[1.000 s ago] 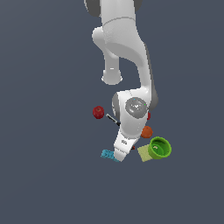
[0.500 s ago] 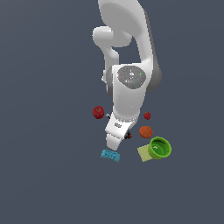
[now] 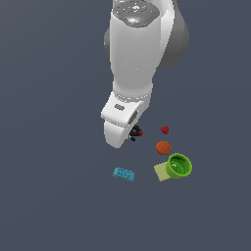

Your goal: Pick up a designated object from a clutter of objects.

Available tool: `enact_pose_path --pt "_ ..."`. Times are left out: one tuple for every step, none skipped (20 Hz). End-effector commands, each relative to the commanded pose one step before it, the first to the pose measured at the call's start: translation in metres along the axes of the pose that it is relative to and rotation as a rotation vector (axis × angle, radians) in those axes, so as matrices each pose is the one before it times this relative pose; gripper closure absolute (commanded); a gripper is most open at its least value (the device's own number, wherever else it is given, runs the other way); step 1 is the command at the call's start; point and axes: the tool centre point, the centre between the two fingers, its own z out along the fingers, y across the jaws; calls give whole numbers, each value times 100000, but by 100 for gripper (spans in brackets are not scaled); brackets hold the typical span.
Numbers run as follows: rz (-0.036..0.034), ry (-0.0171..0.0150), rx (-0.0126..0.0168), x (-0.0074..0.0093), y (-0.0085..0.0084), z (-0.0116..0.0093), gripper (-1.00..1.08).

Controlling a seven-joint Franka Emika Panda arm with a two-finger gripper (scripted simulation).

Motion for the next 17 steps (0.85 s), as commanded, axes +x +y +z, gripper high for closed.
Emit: enact_pose_path --pt "-52 -17 123 -673 113 -2466 108" --pt "0 0 0 -226 73 -868 108" --pt "49 45 16 -249 93 -812 108" --pt "0 0 0 -192 72 -746 108" --pt "0 0 0 -176 69 -686 108" --pt "28 -36 -18 -163 68 -625 108" --pt "0 0 0 -144 62 -567 108" --pt "0 0 0 -129 59 -508 108" --pt "51 -41 -22 -125 63 -449 108" --pt "0 0 0 -96 54 -391 108" --pt "0 0 0 -80 51 -333 108" --pt "0 0 0 -64 49 -276 108" --pt "0 0 0 -49 45 -221 108" --pt "46 -46 -23 -42 44 -166 108" --pt "0 0 0 -23 32 -115 108" --pt "0 0 0 -12 21 -66 108" --pt "0 0 0 -4 7 -21 108"
